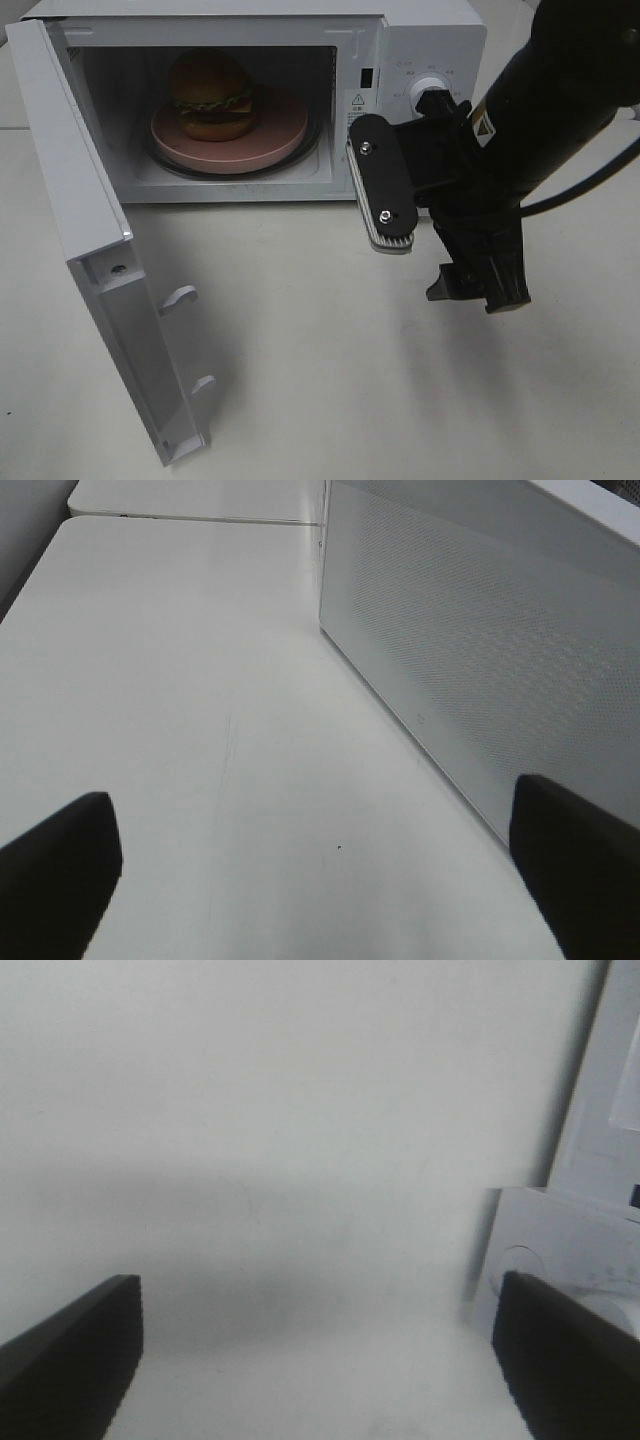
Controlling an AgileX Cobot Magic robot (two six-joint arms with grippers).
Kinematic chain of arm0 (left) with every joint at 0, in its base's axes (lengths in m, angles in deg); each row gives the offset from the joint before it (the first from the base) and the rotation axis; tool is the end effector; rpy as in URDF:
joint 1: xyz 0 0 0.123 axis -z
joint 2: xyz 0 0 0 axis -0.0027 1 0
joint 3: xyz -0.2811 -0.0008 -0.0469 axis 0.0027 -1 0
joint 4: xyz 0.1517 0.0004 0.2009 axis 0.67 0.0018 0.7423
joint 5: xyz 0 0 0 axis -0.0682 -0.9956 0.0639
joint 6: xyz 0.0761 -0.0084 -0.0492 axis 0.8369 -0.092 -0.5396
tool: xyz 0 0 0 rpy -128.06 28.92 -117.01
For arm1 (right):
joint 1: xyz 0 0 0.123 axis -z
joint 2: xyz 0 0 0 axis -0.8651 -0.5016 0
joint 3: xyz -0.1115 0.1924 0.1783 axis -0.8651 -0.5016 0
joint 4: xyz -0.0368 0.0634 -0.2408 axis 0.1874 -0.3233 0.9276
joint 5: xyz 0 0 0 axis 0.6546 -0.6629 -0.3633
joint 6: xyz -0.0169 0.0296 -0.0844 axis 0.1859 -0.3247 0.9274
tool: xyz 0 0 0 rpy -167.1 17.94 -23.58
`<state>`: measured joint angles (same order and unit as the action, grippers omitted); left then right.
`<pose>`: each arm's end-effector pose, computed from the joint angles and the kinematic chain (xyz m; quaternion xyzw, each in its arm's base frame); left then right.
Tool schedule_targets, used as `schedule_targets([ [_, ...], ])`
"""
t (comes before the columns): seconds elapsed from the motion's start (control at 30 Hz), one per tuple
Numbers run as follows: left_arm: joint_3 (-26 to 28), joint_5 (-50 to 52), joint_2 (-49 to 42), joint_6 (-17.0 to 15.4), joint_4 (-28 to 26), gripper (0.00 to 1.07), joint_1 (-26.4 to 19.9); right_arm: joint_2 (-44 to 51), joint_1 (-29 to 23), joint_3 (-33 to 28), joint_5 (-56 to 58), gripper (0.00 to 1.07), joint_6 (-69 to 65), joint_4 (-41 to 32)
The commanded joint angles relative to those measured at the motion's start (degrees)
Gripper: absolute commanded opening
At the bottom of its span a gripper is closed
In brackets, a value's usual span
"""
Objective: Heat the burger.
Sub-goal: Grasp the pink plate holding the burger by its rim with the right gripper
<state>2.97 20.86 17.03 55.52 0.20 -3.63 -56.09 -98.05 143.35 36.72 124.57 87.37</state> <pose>-0.0045 -0.0076 0.2787 0.0100 0.8474 -0.0057 0.5309 0.2460 0.1801 0.2432 -0.7436 0.6177 -0.1096 0.2311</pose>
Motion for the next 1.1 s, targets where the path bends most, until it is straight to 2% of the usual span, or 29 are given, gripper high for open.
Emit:
schedule_targets([
  [0.03, -0.17, 0.46, -1.2, -0.34, -0.34, 0.98, -0.06, 0.34, -0.11, 1.66, -0.11, 0.93, -0.8, 1.03],
  [0.53, -0.17, 0.46, -1.2, -0.34, -0.34, 0.98, -0.06, -0.63, -0.11, 4.35, -6.36, 0.91, 0.74, 4.01],
  [1.1, -0.17, 0.46, -1.2, -0.34, -0.34, 0.98, -0.06, -10.14, -0.11, 11.23, -14.55, 0.87, 1.6, 4.01],
])
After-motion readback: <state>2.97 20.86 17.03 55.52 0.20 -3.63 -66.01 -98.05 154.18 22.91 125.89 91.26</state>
